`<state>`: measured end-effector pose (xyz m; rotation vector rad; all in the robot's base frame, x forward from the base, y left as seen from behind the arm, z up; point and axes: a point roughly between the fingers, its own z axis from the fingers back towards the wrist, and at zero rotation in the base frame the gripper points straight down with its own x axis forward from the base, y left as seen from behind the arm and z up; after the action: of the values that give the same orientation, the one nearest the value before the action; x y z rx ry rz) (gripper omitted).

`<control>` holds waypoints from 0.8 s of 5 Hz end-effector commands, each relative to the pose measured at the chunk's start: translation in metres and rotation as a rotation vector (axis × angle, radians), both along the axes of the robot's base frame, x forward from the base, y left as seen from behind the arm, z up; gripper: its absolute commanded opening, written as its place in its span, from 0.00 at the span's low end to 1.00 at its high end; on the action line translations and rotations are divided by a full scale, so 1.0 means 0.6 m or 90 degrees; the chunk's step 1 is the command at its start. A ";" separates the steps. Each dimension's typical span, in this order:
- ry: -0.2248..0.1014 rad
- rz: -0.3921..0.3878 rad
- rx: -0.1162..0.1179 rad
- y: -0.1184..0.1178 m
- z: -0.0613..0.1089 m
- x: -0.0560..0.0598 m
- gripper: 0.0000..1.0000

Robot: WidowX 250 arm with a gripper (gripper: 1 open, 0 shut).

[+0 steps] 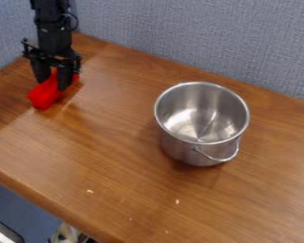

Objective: Put the red object in the metal pot

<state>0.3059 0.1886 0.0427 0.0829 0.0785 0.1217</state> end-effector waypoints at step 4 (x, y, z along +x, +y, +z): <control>-0.018 -0.084 0.000 0.000 0.028 0.023 1.00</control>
<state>0.3138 0.1871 0.0325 0.0522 0.1078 -0.0073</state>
